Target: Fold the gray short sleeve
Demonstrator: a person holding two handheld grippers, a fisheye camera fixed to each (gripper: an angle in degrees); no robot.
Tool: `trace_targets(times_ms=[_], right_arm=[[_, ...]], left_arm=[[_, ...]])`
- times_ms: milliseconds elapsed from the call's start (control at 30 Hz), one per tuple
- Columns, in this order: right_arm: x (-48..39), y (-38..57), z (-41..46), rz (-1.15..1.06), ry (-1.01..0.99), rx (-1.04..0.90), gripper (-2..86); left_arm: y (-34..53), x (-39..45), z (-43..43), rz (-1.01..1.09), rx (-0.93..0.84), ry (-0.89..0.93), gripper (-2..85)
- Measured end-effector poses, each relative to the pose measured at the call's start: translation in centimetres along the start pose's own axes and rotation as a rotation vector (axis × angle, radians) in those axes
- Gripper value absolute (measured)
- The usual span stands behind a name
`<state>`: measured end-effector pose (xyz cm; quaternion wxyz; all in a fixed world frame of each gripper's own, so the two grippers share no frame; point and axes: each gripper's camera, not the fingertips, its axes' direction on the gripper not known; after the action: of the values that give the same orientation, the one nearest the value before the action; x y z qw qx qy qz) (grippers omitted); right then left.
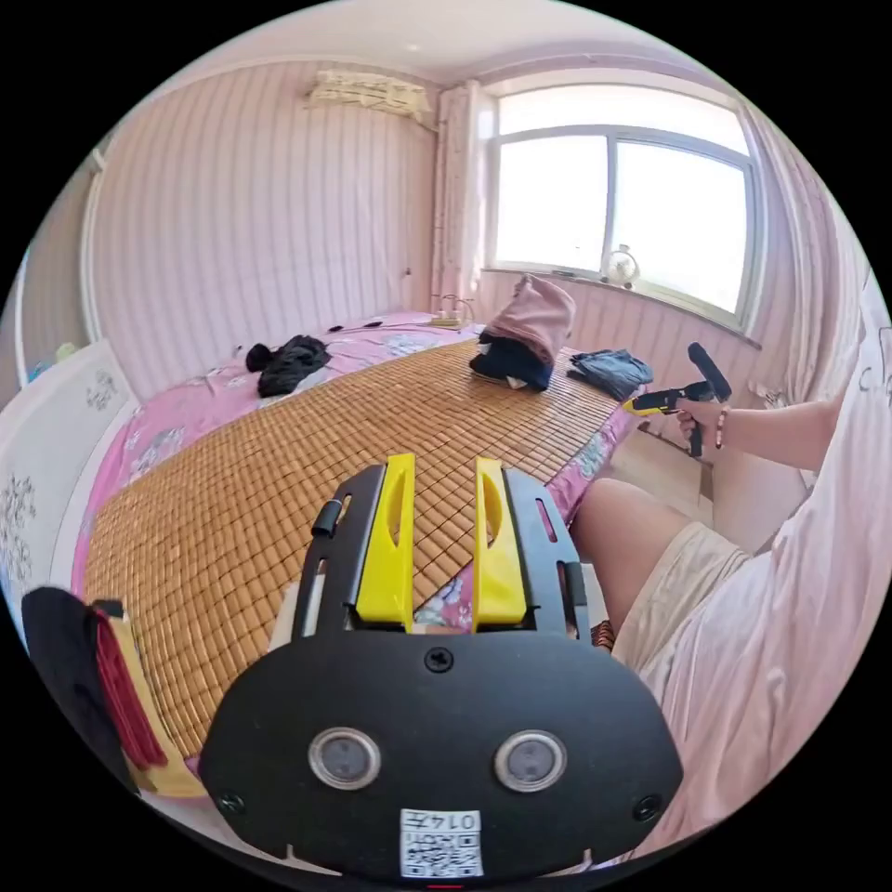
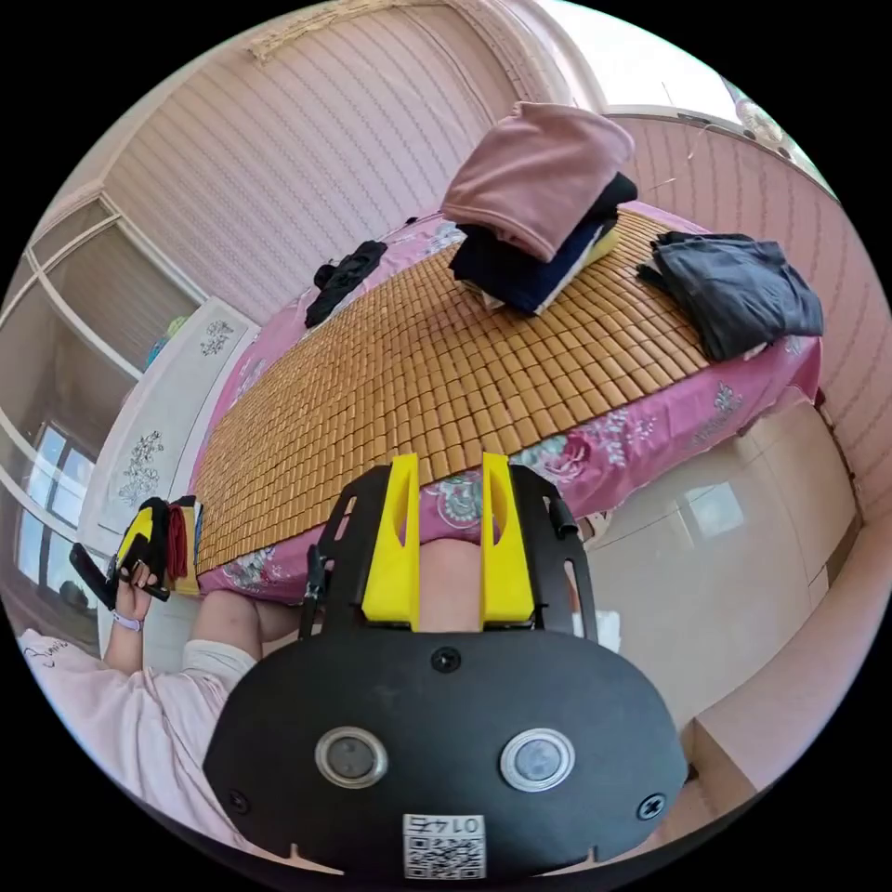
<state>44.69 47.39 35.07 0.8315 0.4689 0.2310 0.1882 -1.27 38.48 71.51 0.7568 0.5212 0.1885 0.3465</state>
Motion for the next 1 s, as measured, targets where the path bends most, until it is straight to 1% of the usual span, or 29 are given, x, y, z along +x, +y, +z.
trace_targets(times_ms=[67,100,167,200,233,267,333,400,467,533,567,600,633,667,700,800,900,967,1000], right_arm=[[3.7,1.0,-0.2,0.042,0.068,-0.018,10.9],[5.7,1.6,-0.5,0.033,0.084,0.003,11.5],[8.5,1.8,-1.2,0.014,0.12,0.072,12.5],[10.1,1.5,-1.7,-0.005,0.179,0.126,12.9],[11.7,0.9,-2.0,-0.012,0.264,0.178,13.2],[12.5,0.5,-2.1,-0.007,0.308,0.202,13.3],[16.0,-1.8,-2.6,0.031,0.399,0.291,13.8],[18.6,-3.9,-2.4,0.063,0.43,0.32,14.0],[20.7,-6.0,-1.5,0.078,0.478,0.313,13.9],[22.6,-8.2,0.3,0.09,0.548,0.278,11.3],[23.0,-8.4,0.6,0.098,0.565,0.275,9.7],[23.6,-8.4,0.7,0.133,0.603,0.289,6.5],[23.8,-8.1,0.2,0.14,0.593,0.322,3.4],[23.9,-7.9,-0.2,0.135,0.568,0.331,2.7],[24.1,-7.5,-1.2,0.115,0.499,0.339,1.2],[22.8,-5.4,-4.7,0.048,0.306,0.394,0.5],[17.0,-1.9,-8.9,-0.055,0.176,0.458,0.2],[12.8,0.0,-10.8,-0.143,0.032,0.496,0.1],[10.2,0.7,-11.5,-0.2,-0.113,0.505,0.1]], left_arm=[[-4.5,3.7,5.2,0.143,-0.022,0.094,10.8],[-5.6,4.7,6.6,0.177,-0.033,0.122,11.0],[-9.7,8.8,12.4,0.317,-0.078,0.244,11.6],[-10.7,9.8,14.0,0.348,-0.086,0.267,11.6],[-12.5,12.1,17.0,0.404,-0.096,0.314,11.7],[-14.1,14.3,20.2,0.444,-0.104,0.36,11.9],[-16.2,17.9,24.9,0.495,-0.116,0.419,12.7],[-17.7,21.8,29.1,0.581,-0.106,0.431,13.4],[-19.2,27.1,34.2,0.716,-0.119,0.459,13.7],[-20.1,30.0,37.8,0.733,-0.146,0.483,13.7],[-20.6,31.3,39.8,0.708,-0.163,0.494,13.6],[-20.8,31.9,40.6,0.692,-0.17,0.495,13.6],[-21.1,32.6,41.8,0.663,-0.18,0.498,13.4],[-21.3,33.1,42.4,0.643,-0.186,0.494,13.3],[-21.3,33.3,42.5,0.638,-0.186,0.49,13.3],[-21.1,32.7,41.2,0.621,-0.159,0.509,13.2],[-20.4,30.1,38.6,0.553,-0.142,0.515,13.2],[-19.3,27.4,35.4,0.485,-0.126,0.504,13.3],[-18.9,26.7,34.4,0.476,-0.124,0.502,13.3]])
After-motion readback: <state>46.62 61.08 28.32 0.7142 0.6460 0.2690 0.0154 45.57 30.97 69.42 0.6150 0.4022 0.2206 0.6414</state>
